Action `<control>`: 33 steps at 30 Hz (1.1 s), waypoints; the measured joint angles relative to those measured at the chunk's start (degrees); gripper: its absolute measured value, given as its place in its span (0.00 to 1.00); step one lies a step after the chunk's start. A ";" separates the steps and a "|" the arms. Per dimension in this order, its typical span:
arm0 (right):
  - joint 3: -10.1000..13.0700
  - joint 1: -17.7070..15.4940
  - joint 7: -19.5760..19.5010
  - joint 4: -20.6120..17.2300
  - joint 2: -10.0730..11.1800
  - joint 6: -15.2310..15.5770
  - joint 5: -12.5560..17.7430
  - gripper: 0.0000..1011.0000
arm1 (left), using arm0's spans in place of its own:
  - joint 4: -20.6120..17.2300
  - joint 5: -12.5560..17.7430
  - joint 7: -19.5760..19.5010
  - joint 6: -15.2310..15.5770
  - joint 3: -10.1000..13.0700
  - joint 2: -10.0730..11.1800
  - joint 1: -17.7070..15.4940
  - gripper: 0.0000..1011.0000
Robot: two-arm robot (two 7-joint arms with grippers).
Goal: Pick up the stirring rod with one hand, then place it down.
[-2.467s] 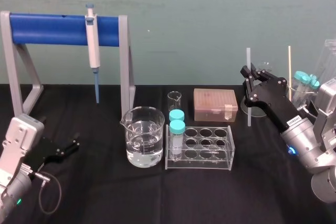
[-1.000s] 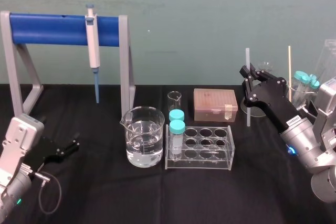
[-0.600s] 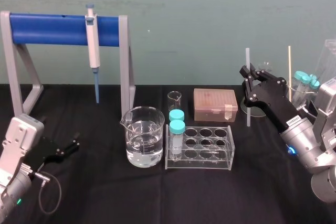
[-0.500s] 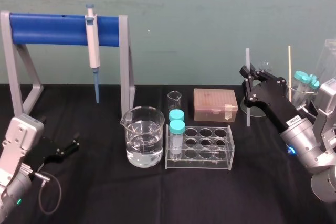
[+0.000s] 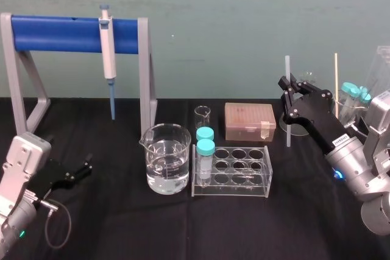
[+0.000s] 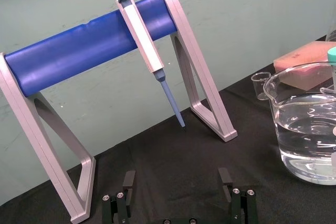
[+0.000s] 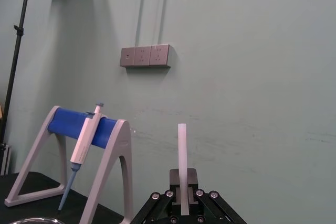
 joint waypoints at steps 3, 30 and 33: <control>0.00 0.00 0.00 0.00 0.00 0.00 0.00 0.07 | 0.00 0.00 0.00 0.00 0.00 0.00 0.00 0.99; 0.00 0.00 0.00 0.00 0.00 0.00 0.00 0.07 | 0.00 0.00 0.00 0.00 0.00 0.00 0.00 0.99; 0.00 0.00 0.00 0.00 0.00 0.00 0.00 0.07 | 0.00 0.00 0.00 0.00 0.00 0.00 0.00 0.99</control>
